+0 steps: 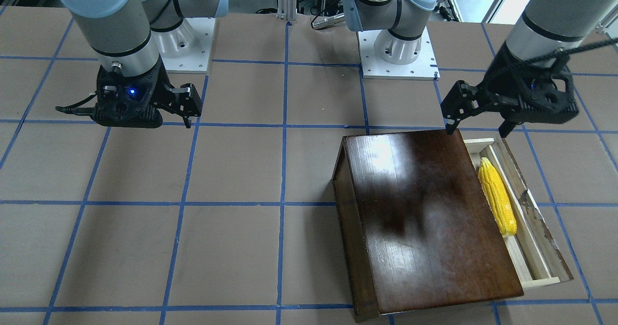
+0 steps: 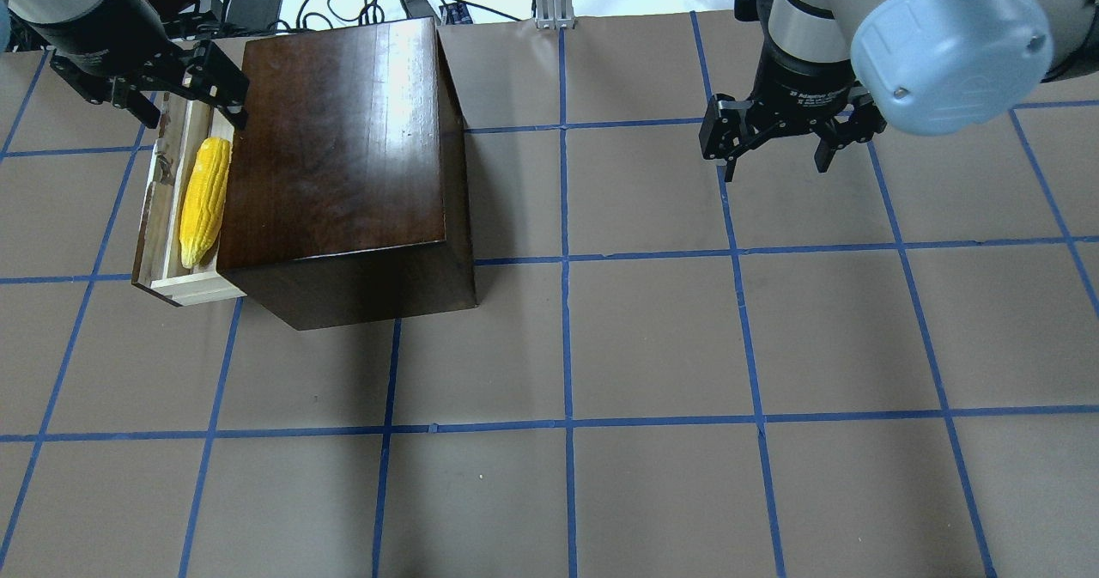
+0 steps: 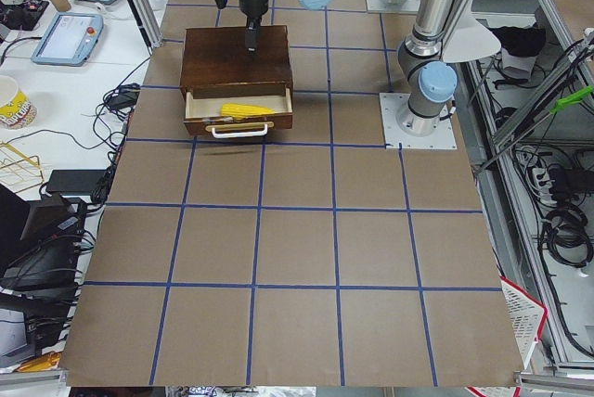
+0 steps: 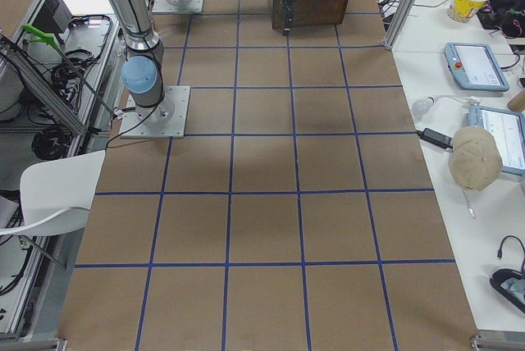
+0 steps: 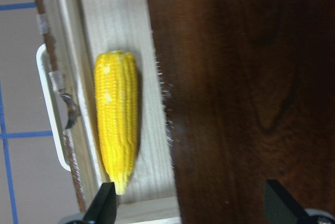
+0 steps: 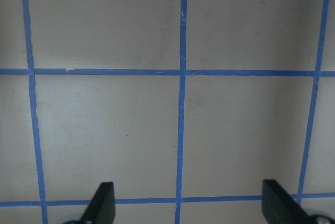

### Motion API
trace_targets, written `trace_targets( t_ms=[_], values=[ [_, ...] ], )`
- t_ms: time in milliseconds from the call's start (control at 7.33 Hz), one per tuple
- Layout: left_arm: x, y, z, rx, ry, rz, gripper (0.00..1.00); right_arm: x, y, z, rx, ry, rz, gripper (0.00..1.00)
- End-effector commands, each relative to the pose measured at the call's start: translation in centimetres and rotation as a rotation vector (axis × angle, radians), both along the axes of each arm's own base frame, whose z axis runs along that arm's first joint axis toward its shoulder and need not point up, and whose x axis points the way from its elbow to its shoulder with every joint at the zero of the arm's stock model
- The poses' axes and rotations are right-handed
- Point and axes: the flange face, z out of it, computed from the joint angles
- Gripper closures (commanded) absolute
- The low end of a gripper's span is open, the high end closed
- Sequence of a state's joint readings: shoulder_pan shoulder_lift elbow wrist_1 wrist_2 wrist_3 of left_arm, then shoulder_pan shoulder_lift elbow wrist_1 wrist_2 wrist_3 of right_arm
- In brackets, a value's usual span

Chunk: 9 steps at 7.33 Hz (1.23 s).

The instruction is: Open drawer and put corn inside

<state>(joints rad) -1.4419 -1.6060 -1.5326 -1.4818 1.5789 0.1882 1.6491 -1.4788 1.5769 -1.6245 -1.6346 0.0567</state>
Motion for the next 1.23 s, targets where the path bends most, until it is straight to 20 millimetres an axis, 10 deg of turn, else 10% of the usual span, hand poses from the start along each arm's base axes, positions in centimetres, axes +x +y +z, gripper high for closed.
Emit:
trace_targets(
  t_ms=[0, 1091],
  values=[
    [-3.4, 3.8, -1.1, 0.024, 0.009, 0.034, 0.0, 0.0, 0.0, 0.0, 0.0, 0.002, 0.0, 0.0],
    [-4.8, 4.1, 3.2, -0.015, 0.009, 0.057, 0.0, 0.0, 0.0, 0.0, 0.0, 0.002, 0.0, 0.0]
  ],
)
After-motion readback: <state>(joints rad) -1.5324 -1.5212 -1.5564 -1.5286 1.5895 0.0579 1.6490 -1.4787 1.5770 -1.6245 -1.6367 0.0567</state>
